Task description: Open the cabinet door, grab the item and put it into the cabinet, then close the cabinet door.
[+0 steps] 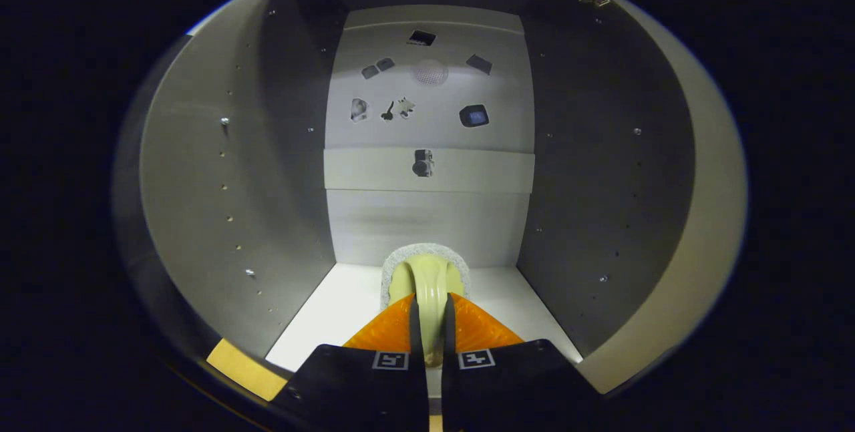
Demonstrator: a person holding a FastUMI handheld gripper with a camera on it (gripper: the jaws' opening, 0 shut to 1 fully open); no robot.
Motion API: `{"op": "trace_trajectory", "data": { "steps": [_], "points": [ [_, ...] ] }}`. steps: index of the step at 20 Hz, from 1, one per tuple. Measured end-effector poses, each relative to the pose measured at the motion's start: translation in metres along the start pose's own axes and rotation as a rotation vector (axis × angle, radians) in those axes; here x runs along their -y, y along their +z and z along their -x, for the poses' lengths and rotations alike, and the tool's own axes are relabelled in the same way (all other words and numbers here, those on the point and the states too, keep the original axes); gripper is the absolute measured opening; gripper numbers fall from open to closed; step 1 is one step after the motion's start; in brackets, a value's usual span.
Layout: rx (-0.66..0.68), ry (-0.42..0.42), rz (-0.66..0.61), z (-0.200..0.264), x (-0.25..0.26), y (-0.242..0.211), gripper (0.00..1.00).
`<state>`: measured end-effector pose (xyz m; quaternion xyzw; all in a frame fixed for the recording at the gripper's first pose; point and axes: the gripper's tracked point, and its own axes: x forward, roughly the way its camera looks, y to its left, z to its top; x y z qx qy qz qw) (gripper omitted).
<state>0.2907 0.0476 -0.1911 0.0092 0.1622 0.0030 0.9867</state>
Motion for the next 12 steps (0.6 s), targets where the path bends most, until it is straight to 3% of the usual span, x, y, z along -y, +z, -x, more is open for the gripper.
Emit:
{"op": "trace_trajectory", "data": {
  "steps": [6, 12],
  "points": [
    [-0.041, 0.025, -0.006, -0.029, -0.005, -0.024, 0.12],
    [0.018, 0.026, -0.038, -0.045, -0.006, -0.015, 0.44]
  ]
}}
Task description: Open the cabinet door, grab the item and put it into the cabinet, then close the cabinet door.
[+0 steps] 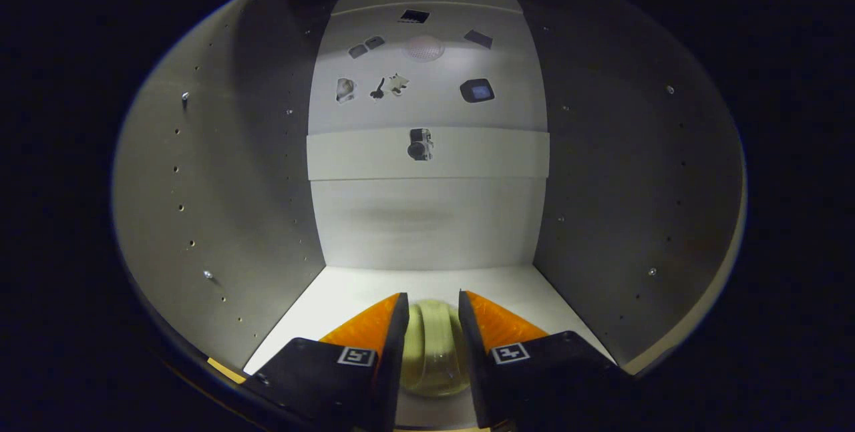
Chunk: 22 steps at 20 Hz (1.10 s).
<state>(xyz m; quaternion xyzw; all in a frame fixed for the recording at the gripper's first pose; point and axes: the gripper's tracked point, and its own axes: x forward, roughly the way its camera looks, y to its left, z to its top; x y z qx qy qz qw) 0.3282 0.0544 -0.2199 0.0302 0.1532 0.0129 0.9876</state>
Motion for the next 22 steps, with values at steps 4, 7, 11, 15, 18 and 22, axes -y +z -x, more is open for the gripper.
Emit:
{"op": "trace_trajectory", "data": {
  "steps": [4, 7, 11, 15, 18, 22],
  "points": [
    [0.031, 0.018, 0.041, 0.016, -0.001, 0.009, 0.50],
    [0.068, 0.027, 0.083, 0.052, 0.000, 0.022, 0.50],
    [0.155, 0.054, 0.095, 0.128, -0.006, 0.046, 0.56],
    [0.232, 0.049, 0.113, 0.208, -0.011, 0.059, 0.66],
    [0.257, 0.019, 0.098, 0.259, -0.010, 0.057, 0.87],
    [0.244, 0.030, 0.093, 0.321, -0.015, 0.040, 0.96]
  ]
}}
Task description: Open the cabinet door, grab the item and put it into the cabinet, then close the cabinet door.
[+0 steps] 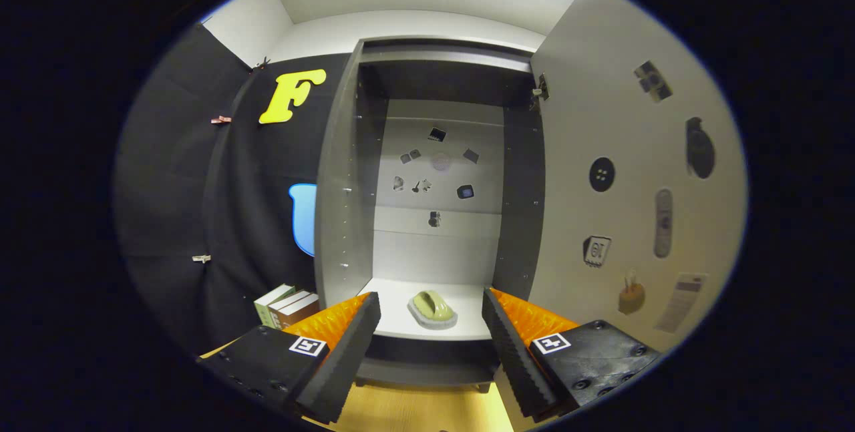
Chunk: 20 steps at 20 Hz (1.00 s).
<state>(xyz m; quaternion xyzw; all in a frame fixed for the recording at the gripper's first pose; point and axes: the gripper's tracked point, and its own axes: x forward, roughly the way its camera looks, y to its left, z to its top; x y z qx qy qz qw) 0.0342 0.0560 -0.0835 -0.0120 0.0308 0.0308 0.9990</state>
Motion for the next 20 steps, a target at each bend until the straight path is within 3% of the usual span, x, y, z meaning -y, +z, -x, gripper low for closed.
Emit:
{"op": "trace_trajectory", "data": {
  "steps": [2, 5, 9, 13, 16, 20],
  "points": [
    [-0.006, -0.008, 0.010, 0.032, 0.008, 0.001, 0.97],
    [-0.026, 0.047, 0.007, 0.087, 0.015, 0.005, 0.97],
    [-0.031, 0.057, -0.018, 0.159, 0.060, 0.017, 0.97],
    [-0.066, -0.093, 0.040, 0.208, 0.156, 0.003, 0.97],
    [-0.087, -0.146, -0.001, 0.219, 0.209, -0.002, 0.97],
    [-0.095, -0.126, -0.036, 0.202, 0.252, -0.014, 0.98]
  ]
}}
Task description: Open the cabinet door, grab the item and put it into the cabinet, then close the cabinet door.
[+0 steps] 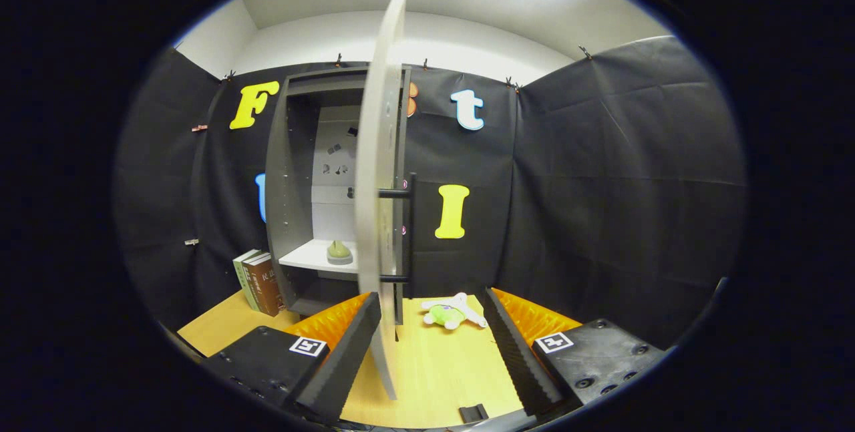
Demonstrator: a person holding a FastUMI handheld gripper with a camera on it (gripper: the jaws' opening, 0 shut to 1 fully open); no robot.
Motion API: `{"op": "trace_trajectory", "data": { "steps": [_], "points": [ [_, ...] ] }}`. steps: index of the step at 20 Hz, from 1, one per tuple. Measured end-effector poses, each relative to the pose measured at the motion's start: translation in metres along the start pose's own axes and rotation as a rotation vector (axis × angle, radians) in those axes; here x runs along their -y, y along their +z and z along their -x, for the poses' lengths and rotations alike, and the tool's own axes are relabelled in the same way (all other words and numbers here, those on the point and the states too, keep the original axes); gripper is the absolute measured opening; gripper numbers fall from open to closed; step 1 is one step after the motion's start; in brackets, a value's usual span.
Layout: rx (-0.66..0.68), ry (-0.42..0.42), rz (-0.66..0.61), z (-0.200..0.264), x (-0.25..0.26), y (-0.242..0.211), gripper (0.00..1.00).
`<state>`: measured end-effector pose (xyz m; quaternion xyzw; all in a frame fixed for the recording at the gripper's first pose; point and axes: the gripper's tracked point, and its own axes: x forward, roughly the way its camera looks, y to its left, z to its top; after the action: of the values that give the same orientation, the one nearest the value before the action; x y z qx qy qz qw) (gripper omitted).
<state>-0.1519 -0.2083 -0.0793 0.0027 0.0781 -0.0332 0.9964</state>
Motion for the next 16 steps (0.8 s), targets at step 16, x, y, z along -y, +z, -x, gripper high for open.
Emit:
{"op": "trace_trajectory", "data": {
  "steps": [16],
  "points": [
    [-0.084, 0.288, -0.104, -0.028, -0.078, -0.018, 0.97]
  ]
}}
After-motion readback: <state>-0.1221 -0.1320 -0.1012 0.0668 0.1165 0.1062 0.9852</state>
